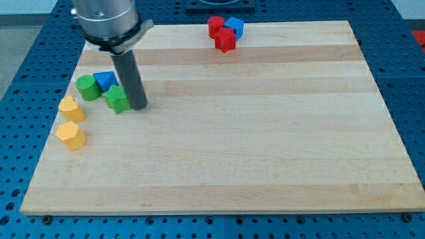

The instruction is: Move yellow hexagon to the green star

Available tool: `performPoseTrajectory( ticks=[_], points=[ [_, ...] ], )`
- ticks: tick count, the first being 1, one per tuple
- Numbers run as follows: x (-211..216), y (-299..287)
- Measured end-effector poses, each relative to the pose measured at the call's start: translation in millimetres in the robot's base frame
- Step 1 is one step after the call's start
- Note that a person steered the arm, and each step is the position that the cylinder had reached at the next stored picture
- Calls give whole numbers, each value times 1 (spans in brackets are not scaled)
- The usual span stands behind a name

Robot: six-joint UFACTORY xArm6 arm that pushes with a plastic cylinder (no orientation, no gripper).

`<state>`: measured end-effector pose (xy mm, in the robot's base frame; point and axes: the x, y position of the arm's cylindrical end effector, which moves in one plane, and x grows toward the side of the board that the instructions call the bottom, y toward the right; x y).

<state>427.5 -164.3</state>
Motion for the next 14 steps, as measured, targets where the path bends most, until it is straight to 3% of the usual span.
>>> performPoseTrajectory(
  ticks=[1,3,4,6,7,11,12,13,14],
  points=[
    [-5,-30],
    [7,-17],
    [37,-2],
    [116,-22],
    [136,-36],
    [162,-57],
    [163,-127],
    [146,-140],
    [102,-132]
  ],
)
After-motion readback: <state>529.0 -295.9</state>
